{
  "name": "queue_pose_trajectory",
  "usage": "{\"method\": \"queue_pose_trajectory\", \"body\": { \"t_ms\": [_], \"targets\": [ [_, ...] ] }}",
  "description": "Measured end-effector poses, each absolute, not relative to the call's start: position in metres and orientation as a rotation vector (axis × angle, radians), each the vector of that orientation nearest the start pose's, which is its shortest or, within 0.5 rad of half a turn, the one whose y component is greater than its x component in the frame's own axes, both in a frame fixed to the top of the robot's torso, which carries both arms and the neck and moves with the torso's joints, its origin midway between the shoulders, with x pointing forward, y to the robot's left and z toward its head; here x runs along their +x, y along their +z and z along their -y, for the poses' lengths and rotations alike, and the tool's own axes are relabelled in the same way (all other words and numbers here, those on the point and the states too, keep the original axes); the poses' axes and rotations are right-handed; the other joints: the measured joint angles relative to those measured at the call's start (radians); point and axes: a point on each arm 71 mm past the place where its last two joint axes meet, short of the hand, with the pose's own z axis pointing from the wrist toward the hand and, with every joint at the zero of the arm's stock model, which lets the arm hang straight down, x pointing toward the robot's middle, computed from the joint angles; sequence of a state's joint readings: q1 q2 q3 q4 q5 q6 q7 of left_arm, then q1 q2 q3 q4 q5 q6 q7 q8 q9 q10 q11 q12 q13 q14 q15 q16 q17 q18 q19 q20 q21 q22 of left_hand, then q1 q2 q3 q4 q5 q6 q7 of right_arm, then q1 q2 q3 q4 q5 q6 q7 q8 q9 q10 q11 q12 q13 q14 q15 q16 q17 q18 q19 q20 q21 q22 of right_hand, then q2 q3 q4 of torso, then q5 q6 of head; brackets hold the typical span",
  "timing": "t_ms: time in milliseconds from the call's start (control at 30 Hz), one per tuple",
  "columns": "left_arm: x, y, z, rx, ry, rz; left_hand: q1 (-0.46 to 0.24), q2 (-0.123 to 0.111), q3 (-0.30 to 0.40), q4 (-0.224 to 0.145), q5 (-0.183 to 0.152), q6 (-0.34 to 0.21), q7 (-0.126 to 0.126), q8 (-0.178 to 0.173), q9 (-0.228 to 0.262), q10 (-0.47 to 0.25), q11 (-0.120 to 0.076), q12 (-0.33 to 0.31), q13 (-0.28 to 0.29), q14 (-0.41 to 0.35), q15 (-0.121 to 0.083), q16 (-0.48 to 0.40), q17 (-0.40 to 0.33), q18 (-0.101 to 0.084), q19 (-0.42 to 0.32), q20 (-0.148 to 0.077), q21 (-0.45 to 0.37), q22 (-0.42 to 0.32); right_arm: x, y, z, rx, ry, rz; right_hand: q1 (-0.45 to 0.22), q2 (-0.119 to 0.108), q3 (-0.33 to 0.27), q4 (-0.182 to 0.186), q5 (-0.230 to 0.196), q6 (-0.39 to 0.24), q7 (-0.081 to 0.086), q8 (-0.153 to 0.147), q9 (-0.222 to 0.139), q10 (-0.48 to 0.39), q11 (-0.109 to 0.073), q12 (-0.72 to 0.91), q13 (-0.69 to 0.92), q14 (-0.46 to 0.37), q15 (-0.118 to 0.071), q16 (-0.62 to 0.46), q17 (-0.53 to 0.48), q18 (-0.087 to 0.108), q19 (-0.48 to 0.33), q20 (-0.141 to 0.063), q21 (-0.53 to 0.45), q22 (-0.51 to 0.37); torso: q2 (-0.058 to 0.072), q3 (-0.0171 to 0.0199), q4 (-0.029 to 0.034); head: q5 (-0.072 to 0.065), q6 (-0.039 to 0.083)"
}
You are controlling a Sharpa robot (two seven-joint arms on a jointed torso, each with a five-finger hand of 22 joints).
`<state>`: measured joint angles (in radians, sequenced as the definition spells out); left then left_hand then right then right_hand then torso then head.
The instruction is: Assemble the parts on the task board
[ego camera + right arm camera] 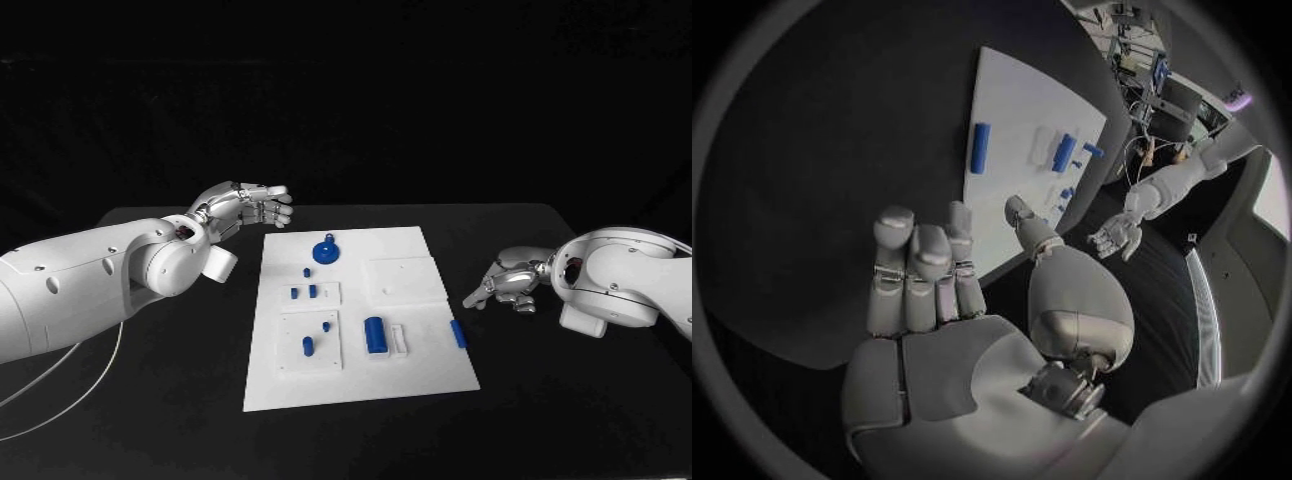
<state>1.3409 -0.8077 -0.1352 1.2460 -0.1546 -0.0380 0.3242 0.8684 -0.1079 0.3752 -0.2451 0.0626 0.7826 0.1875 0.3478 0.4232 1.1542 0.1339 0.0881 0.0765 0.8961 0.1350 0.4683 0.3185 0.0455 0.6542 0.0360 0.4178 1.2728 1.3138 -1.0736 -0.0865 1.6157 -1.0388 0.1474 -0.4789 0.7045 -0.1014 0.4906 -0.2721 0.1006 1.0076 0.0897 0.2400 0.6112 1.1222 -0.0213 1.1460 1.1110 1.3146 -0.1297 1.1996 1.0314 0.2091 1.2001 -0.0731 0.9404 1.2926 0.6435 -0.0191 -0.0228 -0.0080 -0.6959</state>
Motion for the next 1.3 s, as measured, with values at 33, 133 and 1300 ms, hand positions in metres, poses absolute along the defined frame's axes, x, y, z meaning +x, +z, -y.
{"method": "queue_pose_trajectory", "body": {
  "t_ms": [33, 133, 1300],
  "targets": [
    [0.542, -0.156, -0.264, -0.871, -1.457, -1.569, 0.0, 0.0, 0.0, 0.0, 0.0, 0.0, 0.0, 0.0, 0.0, 0.0, 0.0, 0.0, 0.0, 0.0, 0.0, 0.0, 0.0, 0.0, 0.0, 0.0, 0.0, 0.0, 0.461, -0.185, 0.301, 0.289, 0.345, -2.272, 0.0, 0.0, 0.0, 0.0, -0.004, 0.0, 0.0, 0.0, 0.001, 0.0, 0.0, 0.0, 0.0, 0.0, 0.0, 0.0, 0.0, 0.0, 0.0, 0.0, 0.0, 0.0, 0.0, 0.0004, 0.0, -0.003, -0.001],
    [0.542, -0.156, -0.264, -0.871, -1.459, -1.57, 0.0, 0.0, 0.0, 0.0, 0.0, 0.0, 0.0, 0.0, 0.0, 0.0, 0.0, 0.0, 0.0, 0.0, 0.0, 0.0, 0.0, 0.0, 0.0, 0.0, 0.0, 0.0, 0.457, -0.193, 0.298, 0.279, 0.341, -2.295, -0.008, 0.008, -0.016, 0.0, -0.008, 0.0, 0.0, 0.0, 0.001, 0.0, 0.0, 0.0, 0.0, 0.0, 0.0, 0.0, 0.0, 0.0, 0.0, 0.0, 0.0, 0.0, 0.0, 0.0012, 0.0, -0.009, -0.002],
    [0.541, -0.156, -0.267, -0.873, -1.457, -1.572, 0.0, 0.0, -0.003, -0.003, 0.0, 0.0, 0.0, 0.0, 0.0, 0.0, 0.0, 0.0, 0.0, 0.0, 0.0, 0.0, 0.001, 0.0, 0.0, 0.0, -0.004, 0.001, 0.453, -0.226, 0.272, 0.22, 0.337, -2.364, 0.068, 0.044, 0.099, 0.054, -0.047, 0.009, -0.001, 0.008, 0.076, 0.0, 0.0, -0.001, -0.001, 0.0, 0.0, -0.004, -0.001, 0.0, 0.0, 0.0, -0.003, -0.005, 0.001, -0.0019, 0.0021, -0.018, -0.023]
  ]
}}
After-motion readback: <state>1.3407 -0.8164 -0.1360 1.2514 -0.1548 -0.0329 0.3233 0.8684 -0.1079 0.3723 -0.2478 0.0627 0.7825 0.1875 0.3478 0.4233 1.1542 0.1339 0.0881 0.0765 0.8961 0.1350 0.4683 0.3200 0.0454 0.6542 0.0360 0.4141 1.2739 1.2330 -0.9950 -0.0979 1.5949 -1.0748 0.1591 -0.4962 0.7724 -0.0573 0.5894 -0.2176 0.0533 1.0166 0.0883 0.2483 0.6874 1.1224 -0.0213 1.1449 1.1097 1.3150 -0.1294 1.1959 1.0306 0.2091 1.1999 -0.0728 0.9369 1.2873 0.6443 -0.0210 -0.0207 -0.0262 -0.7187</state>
